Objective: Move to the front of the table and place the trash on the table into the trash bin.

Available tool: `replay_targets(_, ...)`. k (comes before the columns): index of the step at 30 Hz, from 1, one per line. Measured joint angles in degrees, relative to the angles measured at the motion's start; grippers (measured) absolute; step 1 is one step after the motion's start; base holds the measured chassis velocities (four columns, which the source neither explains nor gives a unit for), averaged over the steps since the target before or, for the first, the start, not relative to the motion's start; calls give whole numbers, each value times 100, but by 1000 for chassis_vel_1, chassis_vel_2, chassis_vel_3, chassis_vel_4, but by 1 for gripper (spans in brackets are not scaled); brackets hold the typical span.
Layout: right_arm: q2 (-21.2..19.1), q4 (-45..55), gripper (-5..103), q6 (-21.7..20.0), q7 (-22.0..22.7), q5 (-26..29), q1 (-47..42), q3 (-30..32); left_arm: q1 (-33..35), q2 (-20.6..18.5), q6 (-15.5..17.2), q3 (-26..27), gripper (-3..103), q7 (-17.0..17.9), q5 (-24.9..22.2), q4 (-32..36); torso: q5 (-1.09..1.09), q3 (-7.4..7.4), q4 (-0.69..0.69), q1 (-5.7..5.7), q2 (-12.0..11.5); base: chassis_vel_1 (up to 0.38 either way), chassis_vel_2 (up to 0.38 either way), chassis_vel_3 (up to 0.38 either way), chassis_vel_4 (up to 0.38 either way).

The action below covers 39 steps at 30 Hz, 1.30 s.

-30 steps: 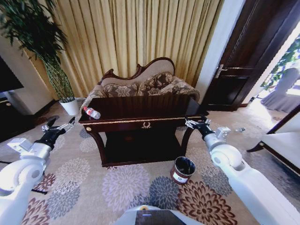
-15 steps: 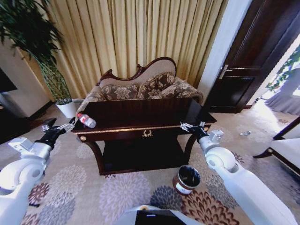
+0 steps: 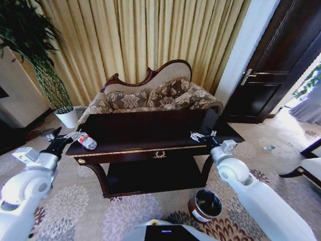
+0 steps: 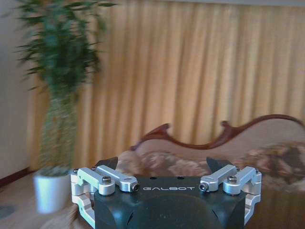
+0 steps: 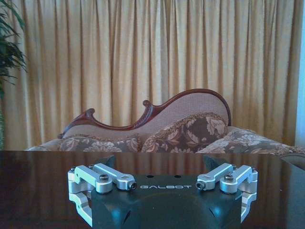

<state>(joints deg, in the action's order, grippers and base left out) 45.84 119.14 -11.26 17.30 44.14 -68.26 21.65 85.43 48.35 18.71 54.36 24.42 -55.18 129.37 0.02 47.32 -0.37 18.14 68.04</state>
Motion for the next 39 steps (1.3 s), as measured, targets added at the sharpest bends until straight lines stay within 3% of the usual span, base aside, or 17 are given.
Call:
replay_targets(2,0,-17,100,3,-8,-14,8,-76,-266,-136,301,-201,100,920,-433,197,1,0,-3,-1,0,23,-24,-11,30)
replay_targets(3,3,-19,100,5,-8,-17,9,-97,-349,-201,380,-259,100,1152,-571,211,1,0,-4,0,0,0,0,0,0)
replay_targets(5,7,-20,100,6,-8,-18,9,-116,-391,-246,417,-281,100,1216,-615,186,1,1,-5,0,0,0,0,0,0)
replay_targets(9,15,-14,100,6,-8,-18,-12,-130,-471,-340,491,-308,100,975,-625,-117,0,4,-2,7,-3,0,0,0,0)
replay_targets(11,17,-9,100,6,-7,-18,-30,-134,-543,-389,564,-332,100,545,-687,-414,-1,4,0,8,-4,0,0,0,0)
replay_targets(14,0,2,100,6,-2,-14,-54,-128,-717,-474,623,-551,100,434,-703,-721,-2,4,-2,7,-3,0,0,0,0)
replay_targets(16,-28,11,100,5,2,4,-80,-93,-933,-539,725,-808,100,753,-837,-824,-2,3,-3,6,-3,0,0,0,0)
replay_targets(17,-28,11,100,5,2,4,-80,-93,-933,-539,725,-808,100,753,-837,-824,-2,3,-3,6,-3,0,0,0,0)
replay_targets(19,-34,10,100,2,3,11,-112,-61,-1147,-576,1076,-1033,100,1296,-1143,-807,0,3,-3,6,-3,0,0,0,0)
replay_targets(20,-34,10,100,2,3,11,-112,-61,-1147,-576,1076,-1033,100,1296,-1143,-807,0,3,-3,6,-3,0,0,0,0)
replay_targets(22,0,0,100,-2,3,4,-155,-57,-1396,-584,1355,-1272,100,1984,-1610,-716,0,4,-2,6,-3,0,0,0,0)
replay_targets(23,17,-6,100,-3,2,-2,-159,-64,-1480,-587,1381,-1358,100,2208,-1737,-693,0,3,-2,6,-3,0,0,0,0)
replay_targets(24,17,-6,100,-3,2,-2,-159,-64,-1480,-587,1381,-1358,100,2208,-1737,-693,0,3,-2,6,-3,0,0,0,0)
replay_targets(26,51,-19,100,-5,0,-12,-163,-105,-1694,-594,1393,-1568,100,2644,-2007,-675,0,3,-3,6,-3,0,0,0,0)
replay_targets(39,1,-99,100,-24,0,26,-108,-150,-2615,-569,1333,-2323,100,2848,-2028,-1333,0,3,-3,6,-3,0,0,0,0)
